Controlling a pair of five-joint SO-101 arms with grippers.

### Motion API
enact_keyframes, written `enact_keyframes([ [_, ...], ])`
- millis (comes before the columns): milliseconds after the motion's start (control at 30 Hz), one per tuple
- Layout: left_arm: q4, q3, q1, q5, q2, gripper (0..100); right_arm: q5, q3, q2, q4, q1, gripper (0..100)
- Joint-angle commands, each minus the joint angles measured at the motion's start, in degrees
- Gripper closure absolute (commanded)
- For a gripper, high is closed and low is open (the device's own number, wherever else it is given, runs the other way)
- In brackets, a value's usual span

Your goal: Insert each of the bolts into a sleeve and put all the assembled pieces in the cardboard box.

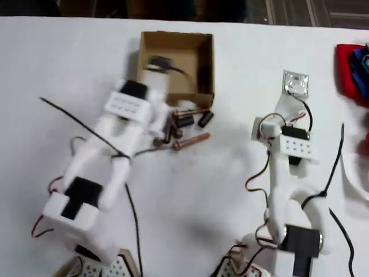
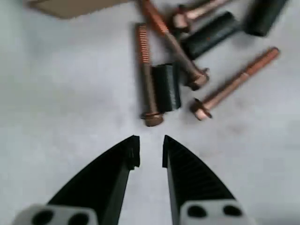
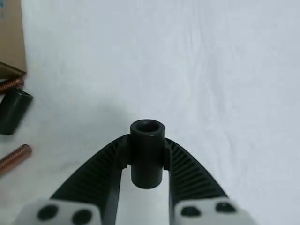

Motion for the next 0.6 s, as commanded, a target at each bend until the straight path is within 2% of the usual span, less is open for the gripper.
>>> enact_keyframes([
  [0,0.8,-2.9,5.5,-11.4,-0.3,89,-0.8,-0.5,4.4,-3.6,0.7,97.7],
  [133,-1.8,-2.9,8.5,-15.6,-0.3,88,-0.8,-4.0,8.2,-2.6,0.6,97.7],
  [267,-5.6,-2.9,9.3,-15.6,0.9,83,-0.8,-5.1,10.0,-2.4,0.6,97.7],
  [567,-8.7,-3.3,10.4,-15.8,11.2,83,-1.4,-5.8,9.8,-2.8,3.5,97.7],
])
